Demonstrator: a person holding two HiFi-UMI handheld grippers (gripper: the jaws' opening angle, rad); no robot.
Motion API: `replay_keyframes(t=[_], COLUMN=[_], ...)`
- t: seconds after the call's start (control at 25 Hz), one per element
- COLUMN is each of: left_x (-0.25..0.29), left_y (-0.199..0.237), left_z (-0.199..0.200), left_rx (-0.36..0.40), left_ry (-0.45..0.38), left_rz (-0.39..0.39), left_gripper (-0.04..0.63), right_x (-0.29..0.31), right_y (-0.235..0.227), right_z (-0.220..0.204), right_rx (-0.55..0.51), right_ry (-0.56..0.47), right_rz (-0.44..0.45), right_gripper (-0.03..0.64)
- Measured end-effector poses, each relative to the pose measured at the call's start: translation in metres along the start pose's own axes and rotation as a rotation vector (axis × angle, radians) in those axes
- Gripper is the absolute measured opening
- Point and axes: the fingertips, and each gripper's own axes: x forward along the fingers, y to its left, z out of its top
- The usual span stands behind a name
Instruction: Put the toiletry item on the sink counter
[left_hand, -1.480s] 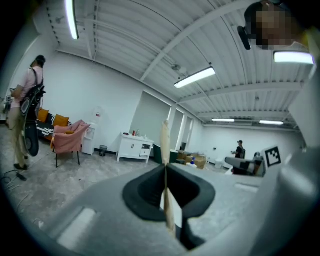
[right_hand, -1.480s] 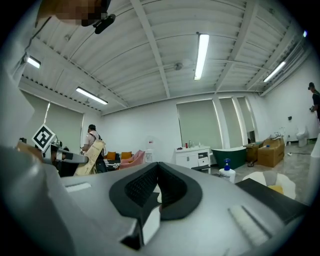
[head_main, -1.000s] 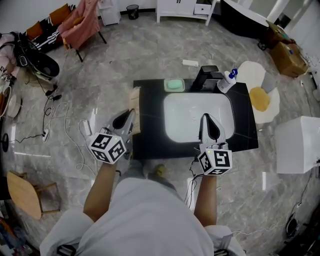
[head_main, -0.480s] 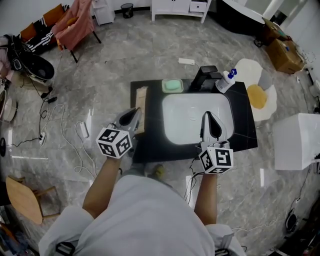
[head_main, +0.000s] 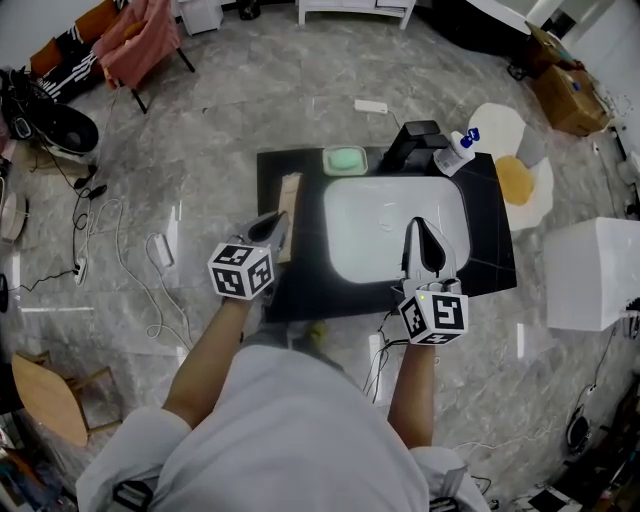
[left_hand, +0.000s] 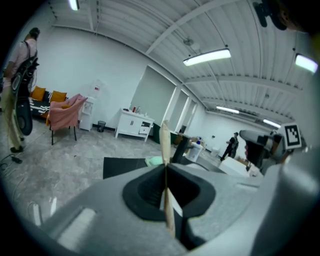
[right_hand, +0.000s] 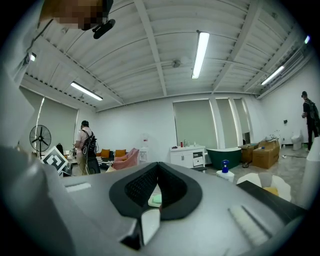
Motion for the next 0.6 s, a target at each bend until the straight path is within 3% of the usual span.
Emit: replay_keyframes(t=[0.6], left_x=[0.035], left_y=[0.023], left_z=[-0.076], left_rx=[-0.077], left_ry=[0.180], left_rz=[0.070], left_gripper=[0.006], right_x=[-0.001], right_y=[-0.010], right_z=[-0.017], right_rx=[-0.004], right_ry=[0.043], right_rz=[-0.022], right_gripper=[0.003])
